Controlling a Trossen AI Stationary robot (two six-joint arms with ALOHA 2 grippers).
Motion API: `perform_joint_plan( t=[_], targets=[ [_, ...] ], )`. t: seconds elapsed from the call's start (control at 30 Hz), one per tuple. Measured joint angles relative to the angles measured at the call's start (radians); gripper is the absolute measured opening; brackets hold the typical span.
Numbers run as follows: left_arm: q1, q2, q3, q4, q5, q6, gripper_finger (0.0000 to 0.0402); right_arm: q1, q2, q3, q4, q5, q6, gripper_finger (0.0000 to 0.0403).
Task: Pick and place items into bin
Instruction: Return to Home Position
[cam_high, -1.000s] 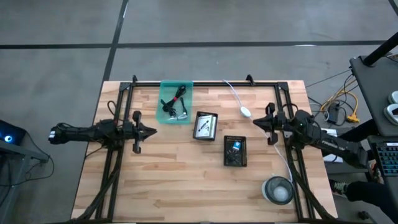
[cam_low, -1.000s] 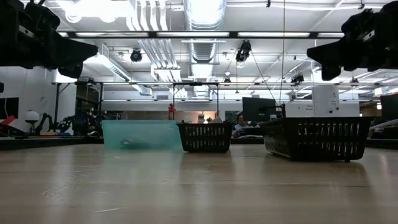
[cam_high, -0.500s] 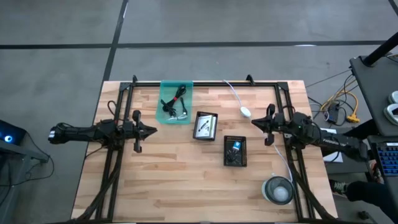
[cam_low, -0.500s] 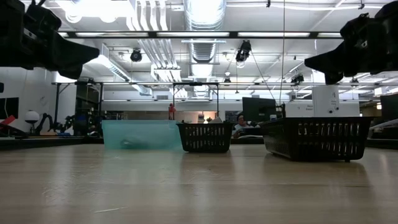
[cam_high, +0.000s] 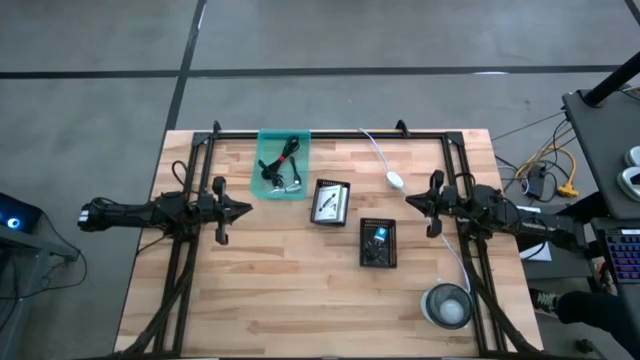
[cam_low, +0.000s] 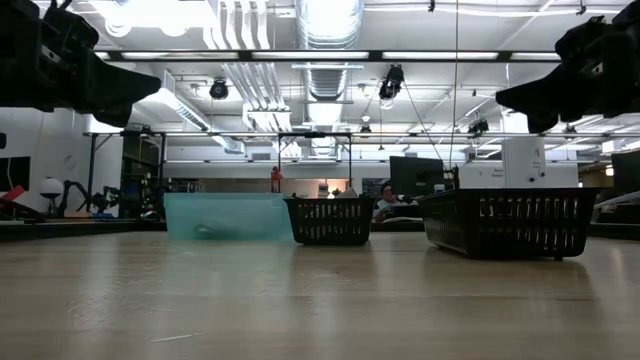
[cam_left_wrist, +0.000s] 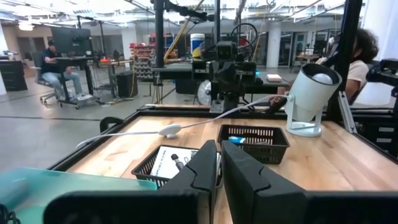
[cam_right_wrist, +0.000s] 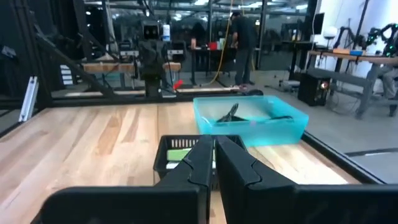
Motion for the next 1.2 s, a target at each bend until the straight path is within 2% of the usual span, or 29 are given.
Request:
perform_joint_plan(
  t=[1.2],
  targets=[
    [0.000, 0.065, 0.000, 0.051, 0.003, 0.025, 0.0010, 0.000, 0.007, 0.000, 0.002, -0.002, -0.022, 0.0009]
  ],
)
